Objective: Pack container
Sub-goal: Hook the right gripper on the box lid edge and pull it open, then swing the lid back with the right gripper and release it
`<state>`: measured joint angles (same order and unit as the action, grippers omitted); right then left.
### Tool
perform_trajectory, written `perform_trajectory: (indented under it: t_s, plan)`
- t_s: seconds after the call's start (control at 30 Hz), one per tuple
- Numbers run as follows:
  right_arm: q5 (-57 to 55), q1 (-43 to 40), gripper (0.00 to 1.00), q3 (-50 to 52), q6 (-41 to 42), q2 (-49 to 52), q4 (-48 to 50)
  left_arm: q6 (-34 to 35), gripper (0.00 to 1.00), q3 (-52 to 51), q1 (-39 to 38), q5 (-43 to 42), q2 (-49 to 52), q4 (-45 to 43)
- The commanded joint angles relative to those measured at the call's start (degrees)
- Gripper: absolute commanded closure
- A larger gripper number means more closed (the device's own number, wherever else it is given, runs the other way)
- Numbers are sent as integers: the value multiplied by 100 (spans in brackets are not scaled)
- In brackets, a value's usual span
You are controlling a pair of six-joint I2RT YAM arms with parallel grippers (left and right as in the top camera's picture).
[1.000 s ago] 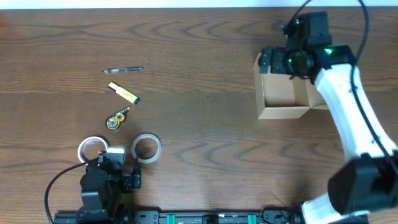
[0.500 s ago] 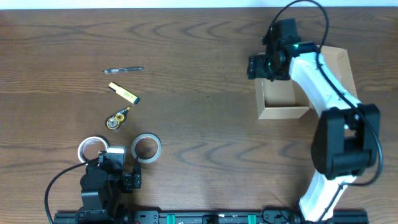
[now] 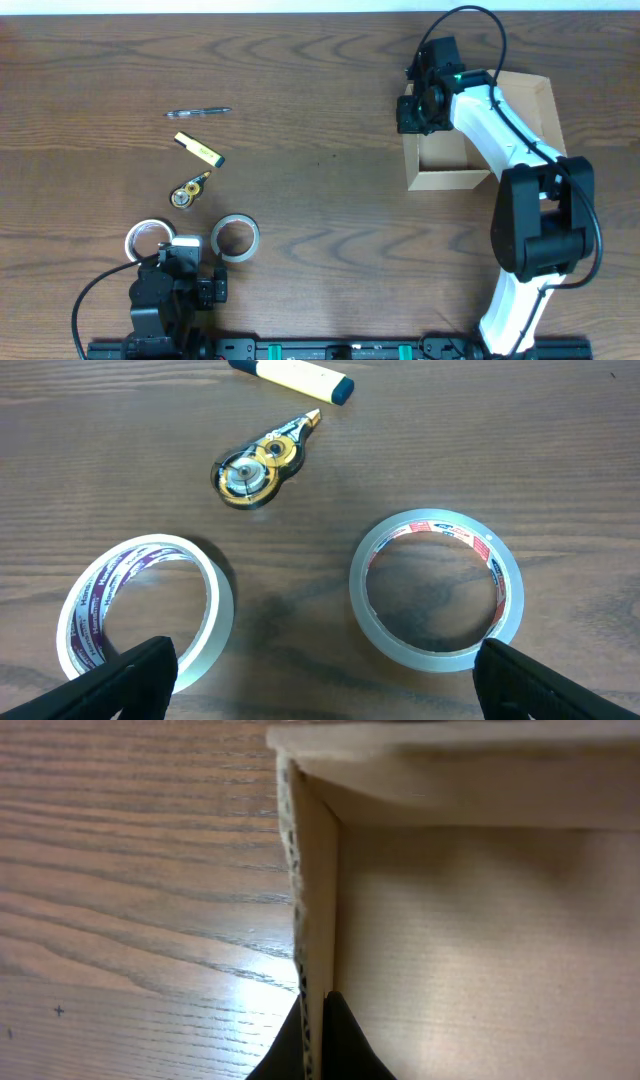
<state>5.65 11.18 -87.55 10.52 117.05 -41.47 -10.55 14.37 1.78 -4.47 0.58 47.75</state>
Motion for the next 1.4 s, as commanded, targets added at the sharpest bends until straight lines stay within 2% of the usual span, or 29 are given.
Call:
perform_trajectory:
  t_s: [0.0,0.27,0.43,0.67,0.83,1.37]
  plan:
    - [85,175,99,-192,-730,-122,-17,-17,4,-105,7,42,-37,304]
    - [723,1115,99,-931,-4063,-245,-1241,-17,4,-105,7,42,-37,304]
    - [728,1821,99,-994,-5073,-243,-1703,-17,5,-105,7,42,-37,304]
    - [533,2494,99,-994,-5818,-240,-1921,-17,5,-105,7,42,-37,304]
    - [533,2564,99,-992,-6151,-229,-1939,-17,4,-105,7,42,-37,304]
    - [835,2562,99,-988,-6199,455,-1790,-17,5,-105,7,42,-37,304]
